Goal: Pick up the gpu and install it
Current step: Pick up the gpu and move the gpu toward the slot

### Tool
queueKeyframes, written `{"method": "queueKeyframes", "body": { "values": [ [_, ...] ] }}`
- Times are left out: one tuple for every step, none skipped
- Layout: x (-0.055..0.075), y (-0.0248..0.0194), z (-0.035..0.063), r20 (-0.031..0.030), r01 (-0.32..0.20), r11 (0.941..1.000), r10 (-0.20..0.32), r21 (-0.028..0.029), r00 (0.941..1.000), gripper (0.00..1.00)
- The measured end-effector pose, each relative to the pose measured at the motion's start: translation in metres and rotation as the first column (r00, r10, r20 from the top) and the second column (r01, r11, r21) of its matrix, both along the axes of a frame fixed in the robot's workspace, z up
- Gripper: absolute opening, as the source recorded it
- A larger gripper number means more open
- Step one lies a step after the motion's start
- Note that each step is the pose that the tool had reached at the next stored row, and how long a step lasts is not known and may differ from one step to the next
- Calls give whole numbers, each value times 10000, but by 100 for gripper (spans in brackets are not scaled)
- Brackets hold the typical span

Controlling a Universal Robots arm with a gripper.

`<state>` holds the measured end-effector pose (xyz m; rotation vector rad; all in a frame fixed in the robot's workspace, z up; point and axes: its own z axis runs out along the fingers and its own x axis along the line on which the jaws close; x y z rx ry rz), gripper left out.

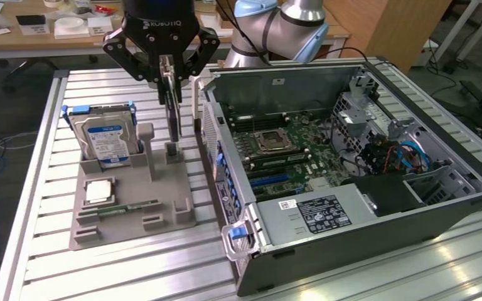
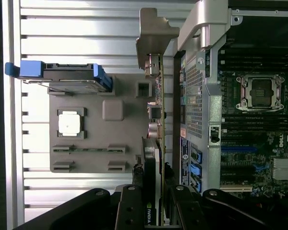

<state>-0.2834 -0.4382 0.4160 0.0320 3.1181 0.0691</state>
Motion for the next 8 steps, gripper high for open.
{"method": "queueKeyframes", "body": {
  "values": [
    [0, 0, 0, 0, 0, 10000, 0, 0, 10000, 27],
    [0, 0, 0, 0, 0, 10000, 0, 1, 10000, 27],
    [0, 0, 0, 0, 0, 10000, 0, 0, 10000, 27],
    [0, 0, 0, 0, 0, 10000, 0, 1, 10000, 27],
    [0, 0, 0, 0, 0, 10000, 0, 0, 10000, 27],
    [0, 0, 0, 0, 0, 10000, 0, 0, 10000, 27],
    [0, 0, 0, 0, 0, 10000, 0, 0, 10000, 27],
    [2, 0, 0, 0, 0, 10000, 0, 0, 10000, 27]
  ]
}}
